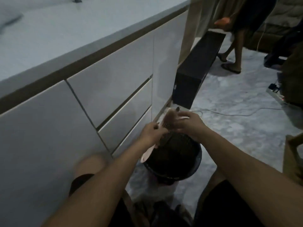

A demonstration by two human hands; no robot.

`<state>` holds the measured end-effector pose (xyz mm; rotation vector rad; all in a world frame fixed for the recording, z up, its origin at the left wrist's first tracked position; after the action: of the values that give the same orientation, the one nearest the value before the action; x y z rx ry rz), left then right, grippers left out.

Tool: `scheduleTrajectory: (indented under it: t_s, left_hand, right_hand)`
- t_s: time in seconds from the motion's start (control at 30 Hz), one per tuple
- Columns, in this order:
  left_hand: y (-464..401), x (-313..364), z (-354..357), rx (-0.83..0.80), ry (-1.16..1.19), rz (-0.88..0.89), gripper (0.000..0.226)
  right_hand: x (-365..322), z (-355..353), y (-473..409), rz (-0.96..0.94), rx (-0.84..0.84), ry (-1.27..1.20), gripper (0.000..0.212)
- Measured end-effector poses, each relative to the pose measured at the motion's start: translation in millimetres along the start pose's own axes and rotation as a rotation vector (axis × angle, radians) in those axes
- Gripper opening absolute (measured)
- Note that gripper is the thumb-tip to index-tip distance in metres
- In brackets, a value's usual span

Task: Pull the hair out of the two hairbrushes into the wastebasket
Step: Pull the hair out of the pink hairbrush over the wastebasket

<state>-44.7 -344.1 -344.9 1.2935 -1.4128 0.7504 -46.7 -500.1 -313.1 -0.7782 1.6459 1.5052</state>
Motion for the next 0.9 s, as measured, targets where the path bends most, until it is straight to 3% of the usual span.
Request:
scheduleTrajectory:
  t_s: [0.13, 0.43, 0.67, 0.9]
  left_hand:
    - [2, -30, 8, -0.012, -0.014, -0.073, 0.018]
    - [-5, -49, 19, 0.027, -0.005, -0.157, 0.018]
    - [-1, -57, 23, 0.043, -0.03, -0.219, 0.046]
    - [-5, -53, 17, 0.132, -0.128, -0.224, 0.033]
  right_hand:
    - [34, -2, -20, 0.09, -0.015, -0.067, 0.036]
    - [49, -4, -41, 0.101, -0.079, 0.006, 0.048]
    - [61, -1, -47, 0.125, -0.128, 0.031, 0.039]
    - [55, -6, -48, 0.053, -0.162, 0.108, 0.024]
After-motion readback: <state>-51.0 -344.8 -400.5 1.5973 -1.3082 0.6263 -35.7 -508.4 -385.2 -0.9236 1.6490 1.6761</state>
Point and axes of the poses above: each hand's wrist, its own y-axis away from the middle knuckle, its own z-axis out of the palm, x = y × z, the point moved 9 cm from there along -y, towards the middle knuckle, and after that the axes turned 11 degrees about z, right-handed, at the moved point
